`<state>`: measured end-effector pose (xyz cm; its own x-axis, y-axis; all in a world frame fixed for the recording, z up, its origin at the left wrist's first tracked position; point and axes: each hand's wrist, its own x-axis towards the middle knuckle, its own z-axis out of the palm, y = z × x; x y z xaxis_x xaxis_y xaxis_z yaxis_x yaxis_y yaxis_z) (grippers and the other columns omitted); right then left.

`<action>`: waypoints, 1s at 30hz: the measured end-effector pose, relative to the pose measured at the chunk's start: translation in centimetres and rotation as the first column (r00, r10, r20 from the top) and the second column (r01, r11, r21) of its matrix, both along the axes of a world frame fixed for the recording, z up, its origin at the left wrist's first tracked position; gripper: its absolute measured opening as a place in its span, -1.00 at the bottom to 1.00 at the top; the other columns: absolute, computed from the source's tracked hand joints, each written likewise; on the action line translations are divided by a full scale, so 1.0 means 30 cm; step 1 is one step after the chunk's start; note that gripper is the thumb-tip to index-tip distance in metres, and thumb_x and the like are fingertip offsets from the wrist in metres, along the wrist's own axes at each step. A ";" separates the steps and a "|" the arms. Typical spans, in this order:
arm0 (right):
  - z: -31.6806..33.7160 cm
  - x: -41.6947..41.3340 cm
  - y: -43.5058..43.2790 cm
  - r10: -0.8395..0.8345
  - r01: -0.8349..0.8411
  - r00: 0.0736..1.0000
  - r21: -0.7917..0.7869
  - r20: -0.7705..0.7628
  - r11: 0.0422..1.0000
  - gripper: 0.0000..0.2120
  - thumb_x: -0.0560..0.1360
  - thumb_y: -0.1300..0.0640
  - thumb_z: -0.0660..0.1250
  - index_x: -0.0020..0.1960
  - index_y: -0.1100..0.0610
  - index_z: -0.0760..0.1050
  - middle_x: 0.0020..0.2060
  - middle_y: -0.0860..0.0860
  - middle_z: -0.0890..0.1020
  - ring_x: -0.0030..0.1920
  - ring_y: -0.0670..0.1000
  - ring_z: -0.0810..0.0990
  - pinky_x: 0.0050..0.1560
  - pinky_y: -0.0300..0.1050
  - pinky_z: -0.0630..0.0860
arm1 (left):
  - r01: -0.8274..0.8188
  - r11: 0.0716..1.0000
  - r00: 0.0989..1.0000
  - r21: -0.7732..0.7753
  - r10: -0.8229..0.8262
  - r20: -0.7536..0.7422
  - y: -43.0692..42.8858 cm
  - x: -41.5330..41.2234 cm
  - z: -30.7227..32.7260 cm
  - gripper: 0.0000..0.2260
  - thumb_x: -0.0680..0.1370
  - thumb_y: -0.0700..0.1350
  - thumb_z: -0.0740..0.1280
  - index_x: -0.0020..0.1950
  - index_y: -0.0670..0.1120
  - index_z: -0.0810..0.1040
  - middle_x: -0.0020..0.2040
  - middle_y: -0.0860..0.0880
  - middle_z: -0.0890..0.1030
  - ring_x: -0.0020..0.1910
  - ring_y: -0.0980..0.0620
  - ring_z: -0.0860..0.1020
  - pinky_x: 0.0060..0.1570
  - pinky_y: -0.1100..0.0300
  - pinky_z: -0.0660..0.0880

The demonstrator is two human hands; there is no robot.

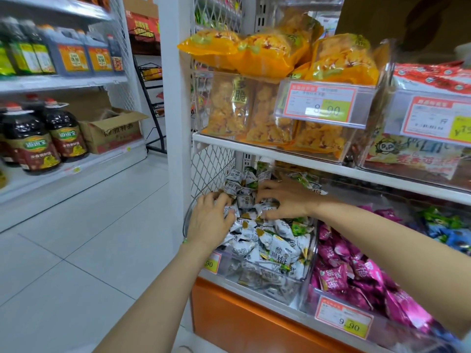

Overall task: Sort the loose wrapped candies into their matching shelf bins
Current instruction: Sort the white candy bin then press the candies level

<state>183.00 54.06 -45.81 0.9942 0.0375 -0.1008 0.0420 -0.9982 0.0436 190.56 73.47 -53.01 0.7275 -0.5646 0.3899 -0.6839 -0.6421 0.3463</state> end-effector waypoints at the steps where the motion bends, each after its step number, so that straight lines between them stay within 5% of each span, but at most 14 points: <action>1: 0.001 -0.005 -0.005 0.014 -0.014 1.000 0.009 0.016 1.000 -0.61 0.52 -0.19 0.22 0.32 -0.16 0.36 0.46 -0.14 0.18 0.48 0.03 0.10 0.46 0.01 -0.15 | -0.010 1.000 1.000 -0.001 0.010 0.008 0.002 -0.003 0.000 -0.47 0.46 0.18 -0.11 0.19 -0.07 0.44 0.19 -0.12 0.45 0.16 -0.09 0.34 0.05 0.10 0.30; 7: -0.004 -0.033 -0.050 0.040 -0.049 0.996 0.120 0.078 0.992 -0.61 0.49 -0.25 0.22 0.27 -0.14 0.42 0.41 -0.17 0.23 0.41 -0.06 0.20 0.24 -0.24 0.11 | -0.030 0.999 0.998 -0.022 0.032 0.056 0.017 -0.003 -0.010 -0.48 0.49 0.20 -0.10 0.13 -0.10 0.45 0.04 -0.11 0.52 0.06 -0.08 0.39 -0.01 0.10 0.33; 14: -0.012 -0.015 -0.024 -0.004 0.002 0.994 0.021 0.105 1.000 -0.52 0.48 -0.32 0.18 0.34 -0.18 0.29 0.42 -0.11 0.24 0.48 -0.02 0.09 0.42 -0.07 -0.22 | 0.004 0.995 1.000 -0.097 -0.002 0.022 0.013 0.009 -0.015 -0.65 0.56 0.15 0.20 0.18 -0.07 0.44 0.09 -0.01 0.48 0.11 0.01 0.38 0.03 0.16 0.31; 20: 0.010 0.037 0.024 0.024 -0.023 0.997 -0.018 0.077 1.000 -0.36 0.47 -0.26 0.24 0.48 -0.19 0.09 0.49 -0.11 0.13 0.50 0.00 0.02 0.47 0.05 -0.20 | 0.131 0.982 0.991 -0.140 -0.130 0.012 -0.027 0.038 -0.003 -0.37 0.48 0.37 0.08 0.24 -0.13 0.42 0.14 -0.05 0.48 0.14 -0.01 0.38 0.11 0.19 0.27; 23: 0.015 0.040 0.080 0.022 -0.038 0.996 0.184 0.090 0.982 -0.40 0.48 -0.07 0.34 0.45 -0.14 0.19 0.46 -0.12 0.23 0.47 -0.03 0.13 0.47 0.02 -0.06 | 0.142 0.942 0.989 -0.306 -0.149 -0.001 -0.043 0.026 0.018 -0.43 0.51 0.29 0.00 0.19 -0.12 0.46 0.11 -0.04 0.50 0.13 0.01 0.40 0.09 0.23 0.28; 26: -0.016 0.052 0.132 0.060 -0.090 0.994 0.374 0.091 0.923 -0.35 0.43 -0.12 0.39 0.44 -0.08 0.23 0.41 -0.09 0.35 0.40 -0.01 0.30 0.45 0.06 0.11 | 0.129 0.847 0.974 -0.515 -0.206 -0.093 -0.044 0.014 0.043 -0.50 0.51 0.25 0.03 0.15 -0.10 0.47 0.07 0.00 0.52 0.09 0.09 0.44 0.04 0.30 0.31; 30: -0.083 0.085 0.159 0.136 -0.151 0.988 0.247 0.078 0.957 -0.35 0.34 -0.40 0.22 0.37 -0.20 0.27 0.37 -0.15 0.39 0.34 0.00 0.36 0.39 0.24 0.14 | 0.049 0.738 0.936 -0.673 -0.270 -0.227 -0.040 0.001 0.079 -0.72 0.54 0.11 0.18 0.08 -0.05 0.46 0.00 0.03 0.55 -0.02 0.19 0.51 -0.07 0.43 0.39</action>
